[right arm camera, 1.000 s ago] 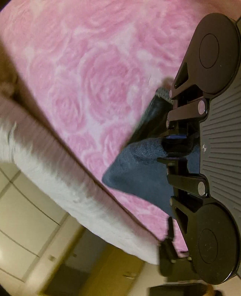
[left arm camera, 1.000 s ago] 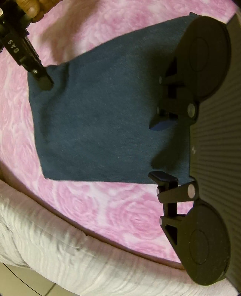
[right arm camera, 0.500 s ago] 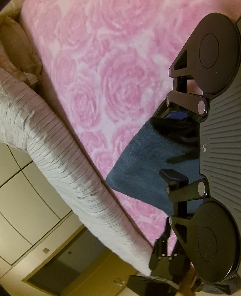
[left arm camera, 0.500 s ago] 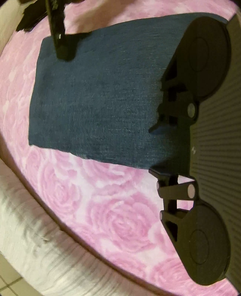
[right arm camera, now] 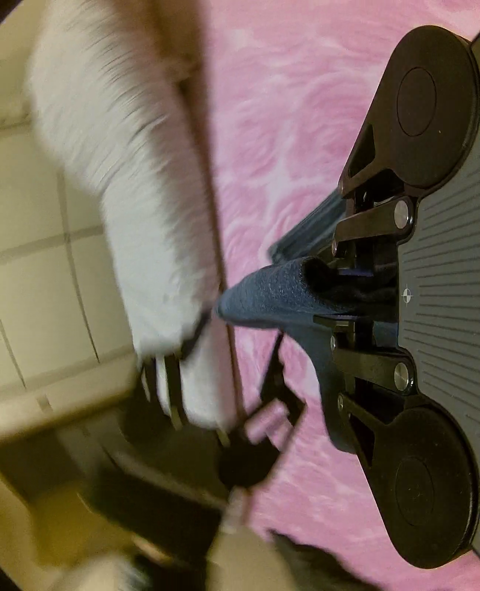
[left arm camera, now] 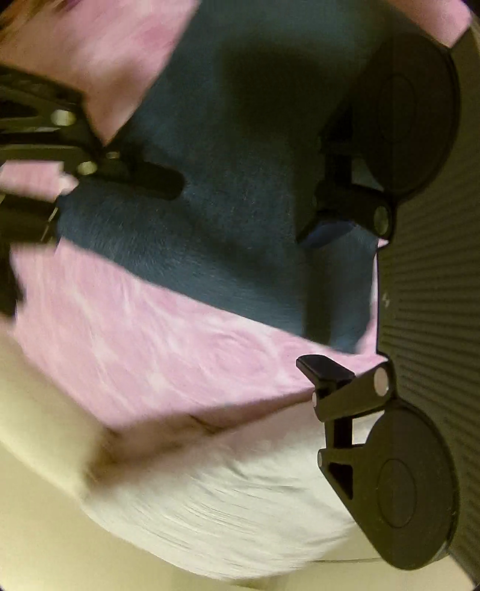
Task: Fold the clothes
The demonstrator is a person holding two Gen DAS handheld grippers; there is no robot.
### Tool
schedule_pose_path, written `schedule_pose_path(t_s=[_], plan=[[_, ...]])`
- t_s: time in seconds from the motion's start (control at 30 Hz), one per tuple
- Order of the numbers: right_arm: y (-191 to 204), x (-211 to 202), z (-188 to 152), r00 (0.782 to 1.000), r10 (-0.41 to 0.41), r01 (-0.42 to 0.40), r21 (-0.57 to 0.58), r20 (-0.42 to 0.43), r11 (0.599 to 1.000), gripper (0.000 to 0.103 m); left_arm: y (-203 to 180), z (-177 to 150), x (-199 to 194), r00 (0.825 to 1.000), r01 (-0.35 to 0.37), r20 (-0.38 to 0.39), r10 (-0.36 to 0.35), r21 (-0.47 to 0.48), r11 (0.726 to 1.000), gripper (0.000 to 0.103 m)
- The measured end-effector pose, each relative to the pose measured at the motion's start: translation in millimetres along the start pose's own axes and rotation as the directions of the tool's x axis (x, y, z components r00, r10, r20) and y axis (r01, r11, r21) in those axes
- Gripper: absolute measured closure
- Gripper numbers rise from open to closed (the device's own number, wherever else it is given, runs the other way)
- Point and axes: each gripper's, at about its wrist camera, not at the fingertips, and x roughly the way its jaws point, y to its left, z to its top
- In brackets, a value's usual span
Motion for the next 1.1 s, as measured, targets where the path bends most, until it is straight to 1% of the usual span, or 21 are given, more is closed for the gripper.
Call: schedule_pose_path(t_s=[0.03,0.07,0.1,0.13,0.17,0.23,0.3,0.37,0.43,0.5,0.53,0.63,0.67,0.7,0.77,0.8,0.83,0.9,0.97,1.03,1.1], plan=[[8.8,-2.9,0.8,1.0,-0.001,0.001,-0.051,0.0,0.999,0.087,1.1,1.7,0.8,0.999,0.031,-0.008,-0.031,0.047,0.998,0.045],[17.5,-5.8,1.6,1.0,-0.003,0.003,-0.102,-0.001,0.995,0.087,3.0,2.2,1.7,0.997,0.072,-0.024,-0.071,0.064,0.995,0.054],[24.1,-8.2,1.9,1.0,-0.005,0.004,-0.14,-0.002,0.99,0.087,4.4,2.3,0.7,0.995,0.096,-0.033,-0.094,0.064,0.993,0.06],[29.6,-9.7,1.6,1.0,-0.007,0.005,-0.173,-0.008,0.985,0.087,5.0,1.6,-4.5,0.994,0.104,-0.035,-0.102,0.054,0.993,0.075],[35.1,-11.1,1.3,1.0,-0.009,0.005,-0.205,-0.014,0.979,0.087,5.7,1.0,-9.6,0.993,0.112,-0.037,-0.11,0.045,0.993,0.081],[48.9,-15.9,0.9,1.0,0.0,-0.004,-0.259,-0.018,0.966,0.088,5.9,-3.2,-26.7,0.993,0.117,-0.037,-0.116,0.007,0.993,0.085],[62.6,-20.8,0.6,1.0,0.008,-0.014,-0.311,-0.021,0.95,0.088,2.7,-11.6,-59.9,0.993,0.11,-0.044,-0.113,-0.062,0.992,0.085],[88.3,-32.5,5.7,0.998,0.055,-0.056,-0.353,-0.013,0.934,0.088,-4.1,-23.4,-100.3,0.991,0.105,-0.065,-0.114,-0.127,0.986,0.086],[120.4,-41.5,11.4,0.991,0.132,-0.126,-0.371,-0.01,0.92,0.088,-13.8,-37.1,-145.5,0.988,0.102,-0.099,-0.122,-0.188,0.977,0.086],[158.2,-50.8,15.6,0.972,0.234,-0.22,-0.378,-0.01,0.899,0.088,-28.0,-43.4,-185.3,0.972,0.125,-0.166,-0.164,-0.223,0.967,0.086],[177.6,-55.4,16.7,0.958,0.287,-0.27,-0.378,-0.013,0.885,0.088,-35.1,-46.5,-205.1,0.962,0.135,-0.199,-0.185,-0.241,0.961,0.086],[225.1,-63.2,13.4,0.895,0.445,-0.426,-0.341,-0.026,0.838,0.088,-56.6,-55.4,-262.8,0.923,0.162,-0.293,-0.25,-0.295,0.942,0.086],[236.1,-62.6,10.4,0.872,0.489,-0.472,-0.32,-0.031,0.822,0.088,-65.1,-56.2,-268.8,0.907,0.178,-0.317,-0.276,-0.304,0.936,0.086],[247.0,-62.1,7.4,0.846,0.531,-0.516,-0.299,-0.035,0.802,0.088,-72.8,-57.2,-268.3,0.899,0.187,-0.329,-0.29,-0.31,0.932,0.086],[261.0,-55.4,-4.5,0.828,0.558,-0.551,-0.275,-0.062,0.788,0.088,-88.2,-59.0,-267.4,0.881,0.206,-0.351,-0.318,-0.322,0.924,0.086],[262.1,-51.6,-9.4,0.825,0.56,-0.558,-0.262,-0.074,0.788,0.088,-95.1,-59.8,-266.4,0.872,0.214,-0.36,-0.331,-0.329,0.92,0.086],[263.0,-47.9,-14.3,0.823,0.562,-0.564,-0.248,-0.086,0.788,0.088,-97.3,-60.1,-262.4,0.871,0.213,-0.359,-0.337,-0.342,0.915,0.086],[250.9,-40.4,-20.0,0.823,0.559,-0.566,-0.199,-0.097,0.8,0.089,-97.2,-61.3,-256.9,0.878,0.2,-0.348,-0.33,-0.359,0.912,0.086],[232.4,-37.8,-19.8,0.833,0.545,-0.553,-0.185,-0.096,0.812,0.089,-89.0,-56.9,-248.0,0.888,0.184,-0.335,-0.315,-0.37,0.911,0.087],[207.7,-38.0,-14.8,0.841,0.535,-0.54,-0.155,-0.078,0.827,0.089,-76.5,-51.8,-238.8,0.897,0.171,-0.322,-0.302,-0.376,0.911,0.087],[182.1,-39.8,-10.3,0.847,0.528,-0.531,-0.112,-0.058,0.84,0.089,-63.8,-45.4,-233.8,0.9,0.167,-0.318,-0.297,-0.378,0.911,0.087]])
